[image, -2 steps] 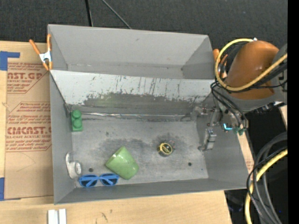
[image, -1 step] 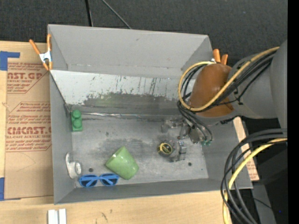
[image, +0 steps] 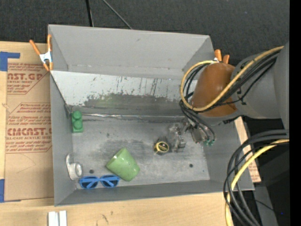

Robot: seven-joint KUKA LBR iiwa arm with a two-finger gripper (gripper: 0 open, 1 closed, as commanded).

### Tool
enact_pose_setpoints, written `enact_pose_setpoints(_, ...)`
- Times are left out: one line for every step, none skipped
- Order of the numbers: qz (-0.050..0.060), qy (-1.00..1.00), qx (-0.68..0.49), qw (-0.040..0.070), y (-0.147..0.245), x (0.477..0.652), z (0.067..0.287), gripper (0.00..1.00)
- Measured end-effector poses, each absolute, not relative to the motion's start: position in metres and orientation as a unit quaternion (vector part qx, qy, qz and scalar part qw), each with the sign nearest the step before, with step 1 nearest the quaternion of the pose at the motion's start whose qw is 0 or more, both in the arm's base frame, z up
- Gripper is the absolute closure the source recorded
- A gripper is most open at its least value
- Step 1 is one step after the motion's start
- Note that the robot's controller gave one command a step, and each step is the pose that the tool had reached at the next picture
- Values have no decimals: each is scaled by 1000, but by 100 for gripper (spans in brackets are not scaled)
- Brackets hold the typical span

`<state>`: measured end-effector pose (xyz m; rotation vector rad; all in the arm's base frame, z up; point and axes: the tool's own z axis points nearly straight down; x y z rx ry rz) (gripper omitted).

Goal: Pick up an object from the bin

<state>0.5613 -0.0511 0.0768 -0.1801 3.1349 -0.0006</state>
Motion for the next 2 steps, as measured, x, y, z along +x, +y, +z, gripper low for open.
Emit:
enact_pose_setpoints(0,998,-57,1,-51,561,77,0)
enact_pose_setpoints(1,961,-275,0,-16,543,69,0)
